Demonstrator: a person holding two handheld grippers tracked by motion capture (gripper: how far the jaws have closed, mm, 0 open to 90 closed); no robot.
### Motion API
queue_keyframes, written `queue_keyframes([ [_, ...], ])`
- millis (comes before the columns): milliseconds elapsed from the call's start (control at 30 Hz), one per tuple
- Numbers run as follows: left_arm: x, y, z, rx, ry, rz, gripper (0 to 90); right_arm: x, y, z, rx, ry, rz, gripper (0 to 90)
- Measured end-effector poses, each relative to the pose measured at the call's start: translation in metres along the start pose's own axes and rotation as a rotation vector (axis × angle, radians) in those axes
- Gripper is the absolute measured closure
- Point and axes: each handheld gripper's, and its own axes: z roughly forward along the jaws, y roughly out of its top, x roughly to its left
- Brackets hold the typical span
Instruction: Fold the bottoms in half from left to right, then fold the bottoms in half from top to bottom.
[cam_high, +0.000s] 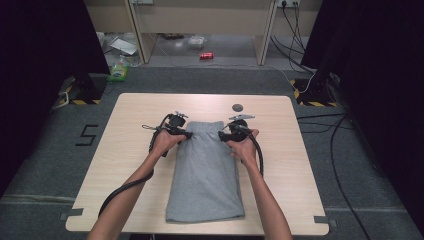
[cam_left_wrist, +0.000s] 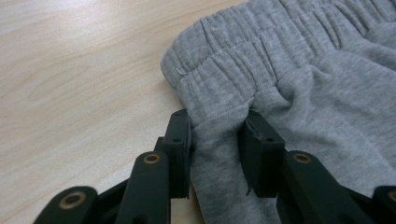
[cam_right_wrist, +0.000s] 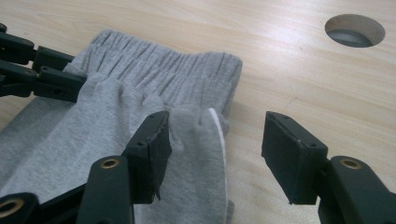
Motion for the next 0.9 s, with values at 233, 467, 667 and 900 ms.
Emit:
queue_keyframes([
  [233, 0.000, 0.000, 0.000, 0.004, 0.000, 0.000, 65.0, 0.000, 0.000, 0.005, 0.010, -0.001, 0.012, 41.0],
  [467, 0.000, 0.001, 0.000, 0.005, -0.001, 0.000, 65.0, -0.001, 0.002, 0.010, 0.020, -0.002, 0.022, 40.5],
  [667, 0.000, 0.000, 0.000, 0.001, -0.002, 0.001, 65.0, 0.000, 0.002, 0.017, 0.033, 0.001, 0.030, 40.3],
  [900, 0.001, 0.000, 0.000, -0.002, -0.005, 0.001, 65.0, -0.002, -0.001, 0.026, 0.062, -0.007, 0.040, 40.0],
])
